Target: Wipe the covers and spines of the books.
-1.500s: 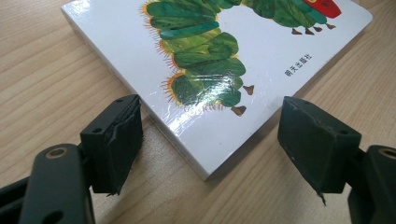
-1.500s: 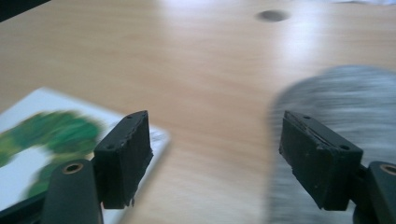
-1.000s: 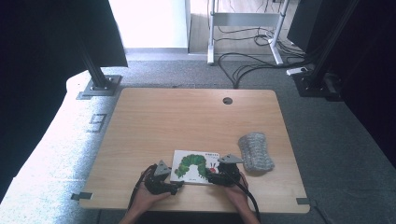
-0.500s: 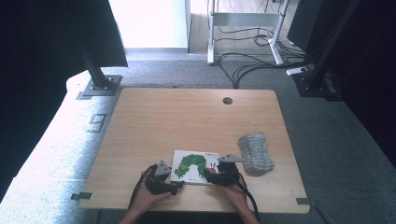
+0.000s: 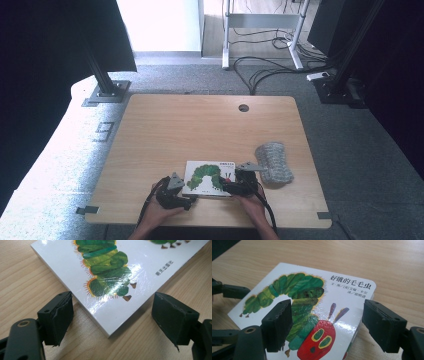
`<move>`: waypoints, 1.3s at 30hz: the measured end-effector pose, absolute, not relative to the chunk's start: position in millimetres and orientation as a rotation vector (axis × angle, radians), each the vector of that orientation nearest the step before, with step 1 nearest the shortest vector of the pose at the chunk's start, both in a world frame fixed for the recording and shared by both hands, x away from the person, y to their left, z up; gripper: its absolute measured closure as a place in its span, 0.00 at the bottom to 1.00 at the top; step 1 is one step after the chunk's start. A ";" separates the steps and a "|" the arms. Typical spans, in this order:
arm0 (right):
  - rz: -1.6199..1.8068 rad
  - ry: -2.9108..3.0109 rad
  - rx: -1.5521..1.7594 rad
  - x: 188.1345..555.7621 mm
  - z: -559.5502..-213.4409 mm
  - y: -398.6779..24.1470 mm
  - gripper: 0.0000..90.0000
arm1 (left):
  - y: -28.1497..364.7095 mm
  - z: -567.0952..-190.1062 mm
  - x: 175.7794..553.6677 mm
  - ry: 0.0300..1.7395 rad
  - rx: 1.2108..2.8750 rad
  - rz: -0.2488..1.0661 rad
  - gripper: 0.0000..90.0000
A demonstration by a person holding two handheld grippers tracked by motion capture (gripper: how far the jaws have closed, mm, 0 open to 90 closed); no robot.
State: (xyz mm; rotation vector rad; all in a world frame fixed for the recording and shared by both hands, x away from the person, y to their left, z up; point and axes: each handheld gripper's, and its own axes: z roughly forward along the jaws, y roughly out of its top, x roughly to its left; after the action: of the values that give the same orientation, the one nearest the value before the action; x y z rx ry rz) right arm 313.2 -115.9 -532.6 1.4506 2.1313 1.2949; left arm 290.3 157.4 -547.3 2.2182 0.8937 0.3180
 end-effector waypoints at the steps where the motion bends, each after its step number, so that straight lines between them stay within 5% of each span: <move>1: 1.303 2.124 1.451 312.7 -530.5 -115.8 0.26 | 156.9 -547.3 290.2 0.892 2.222 0.323 0.20; 39: 1.383 2.174 1.441 319.9 -539.2 -124.0 0.39 | 159.0 -547.0 291.7 0.921 2.189 0.296 0.22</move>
State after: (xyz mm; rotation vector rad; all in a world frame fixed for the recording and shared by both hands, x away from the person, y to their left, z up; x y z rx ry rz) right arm 319.9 -124.0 -539.2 1.4405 2.1743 1.3830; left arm 291.7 159.0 -547.0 2.1886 0.9210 0.2964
